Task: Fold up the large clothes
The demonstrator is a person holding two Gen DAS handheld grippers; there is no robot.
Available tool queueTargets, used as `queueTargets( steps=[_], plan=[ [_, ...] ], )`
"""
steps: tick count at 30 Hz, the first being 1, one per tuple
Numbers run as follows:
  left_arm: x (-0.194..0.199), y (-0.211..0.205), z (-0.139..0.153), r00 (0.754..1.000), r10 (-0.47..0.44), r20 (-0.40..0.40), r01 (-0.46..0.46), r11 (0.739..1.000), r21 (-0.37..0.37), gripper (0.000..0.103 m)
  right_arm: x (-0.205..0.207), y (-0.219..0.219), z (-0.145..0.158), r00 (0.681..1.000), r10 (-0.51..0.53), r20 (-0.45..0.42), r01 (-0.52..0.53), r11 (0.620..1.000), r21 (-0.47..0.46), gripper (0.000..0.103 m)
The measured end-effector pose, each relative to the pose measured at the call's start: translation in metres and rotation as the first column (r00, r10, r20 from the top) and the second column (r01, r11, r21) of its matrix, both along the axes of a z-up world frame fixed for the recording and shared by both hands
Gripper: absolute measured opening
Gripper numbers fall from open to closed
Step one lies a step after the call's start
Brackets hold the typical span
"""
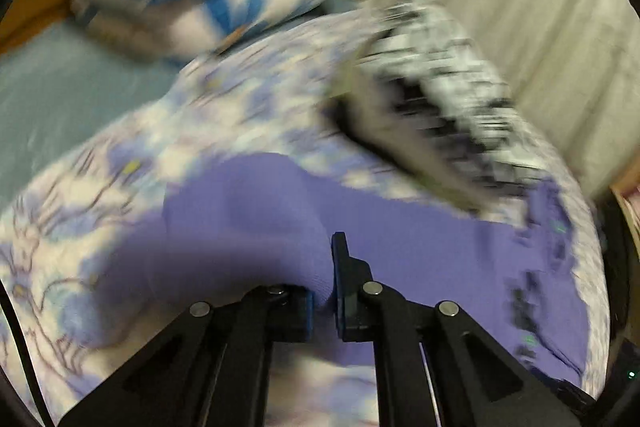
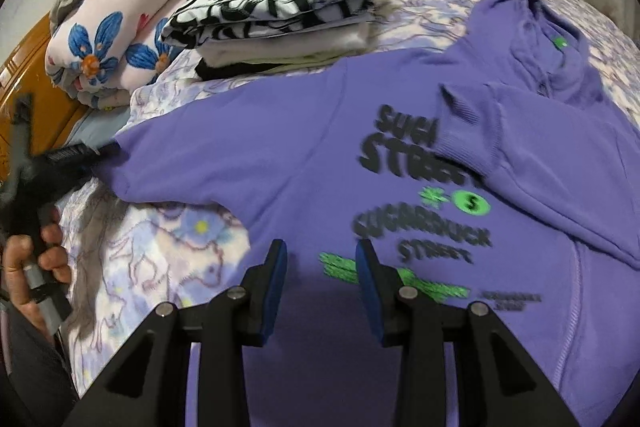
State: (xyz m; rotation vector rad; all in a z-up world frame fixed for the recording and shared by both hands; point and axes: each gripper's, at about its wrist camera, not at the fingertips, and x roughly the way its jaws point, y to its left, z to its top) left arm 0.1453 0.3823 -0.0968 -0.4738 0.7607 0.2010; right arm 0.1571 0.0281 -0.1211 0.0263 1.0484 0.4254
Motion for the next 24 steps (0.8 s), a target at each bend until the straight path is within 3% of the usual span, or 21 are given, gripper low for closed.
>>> queueTargets(
  steps=[4, 7, 11, 15, 18, 19, 20, 24],
  plan=[
    [0.005, -0.071, 0.049, 0.986, -0.148, 0.083, 0.144, 0.988, 0.049, 0.006, -0.006, -0.036, 0.012, 0.998, -0.061, 0.019, 0.061, 0.998, 0.03, 0.036],
    [0.014, -0.147, 0.067, 0.951, -0.288, 0.109, 0.283, 0.957, 0.059, 0.006, -0.01, -0.071, 0.02, 0.992, -0.126, 0.029, 0.124, 0.99, 0.063, 0.036],
    [0.027, -0.229, 0.053, 0.91, -0.409, 0.069, 0.406, 0.912, 0.054, 0.006, -0.014, -0.116, 0.022, 0.978, -0.206, 0.033, 0.203, 0.976, 0.074, 0.036],
    [0.04, -0.29, 0.004, 0.882, -0.466, -0.074, 0.469, 0.882, 0.036, 0.011, -0.017, -0.153, 0.014, 0.966, -0.258, 0.014, 0.257, 0.964, 0.064, 0.036],
    [0.04, -0.313, -0.036, 0.855, -0.485, -0.185, 0.497, 0.867, 0.023, 0.025, -0.021, -0.174, 0.004, 0.96, -0.278, -0.016, 0.278, 0.958, 0.063, 0.036],
    [0.039, -0.316, -0.044, 0.85, -0.485, -0.205, 0.5, 0.866, 0.021, 0.034, -0.021, -0.178, 0.001, 0.96, -0.278, -0.026, 0.279, 0.958, 0.063, 0.036],
    [0.037, -0.318, -0.048, 0.847, -0.486, -0.214, 0.501, 0.865, 0.015, 0.045, -0.022, -0.181, -0.002, 0.961, -0.275, -0.031, 0.276, 0.959, 0.061, 0.036],
    [0.024, -0.312, -0.048, 0.847, -0.5, -0.181, 0.503, 0.864, -0.037, 0.07, -0.026, -0.185, -0.005, 0.966, -0.256, -0.034, 0.258, 0.962, 0.083, 0.036]
  ],
)
